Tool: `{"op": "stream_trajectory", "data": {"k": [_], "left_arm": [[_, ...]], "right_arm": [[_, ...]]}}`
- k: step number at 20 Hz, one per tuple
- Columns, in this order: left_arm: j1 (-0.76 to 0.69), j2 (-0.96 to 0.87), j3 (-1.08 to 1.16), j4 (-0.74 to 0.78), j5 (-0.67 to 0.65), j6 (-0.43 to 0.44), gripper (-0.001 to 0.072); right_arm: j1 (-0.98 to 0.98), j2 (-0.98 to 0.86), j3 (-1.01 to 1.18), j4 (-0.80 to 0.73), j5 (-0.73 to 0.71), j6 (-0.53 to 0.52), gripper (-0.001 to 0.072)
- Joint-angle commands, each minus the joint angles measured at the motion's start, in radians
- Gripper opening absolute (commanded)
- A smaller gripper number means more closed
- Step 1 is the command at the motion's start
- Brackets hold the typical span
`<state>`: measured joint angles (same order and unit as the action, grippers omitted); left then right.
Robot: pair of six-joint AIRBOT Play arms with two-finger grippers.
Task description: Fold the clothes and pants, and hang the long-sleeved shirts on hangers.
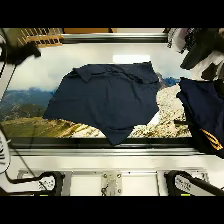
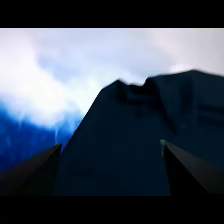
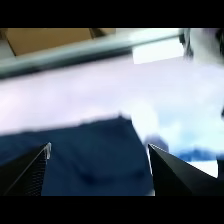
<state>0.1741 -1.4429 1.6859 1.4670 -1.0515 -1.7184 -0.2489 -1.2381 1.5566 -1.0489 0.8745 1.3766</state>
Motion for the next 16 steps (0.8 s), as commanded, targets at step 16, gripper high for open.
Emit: {"op": "stream_trajectory", "data": {"k": [16], "left_arm": [[0.284,-0.016,-0.888,-0.558,0.247,0.002,0.0705]], "right_arm": [[0.159,0.339,-0.726,0.163,0.116,0.000,0.0676]]}}
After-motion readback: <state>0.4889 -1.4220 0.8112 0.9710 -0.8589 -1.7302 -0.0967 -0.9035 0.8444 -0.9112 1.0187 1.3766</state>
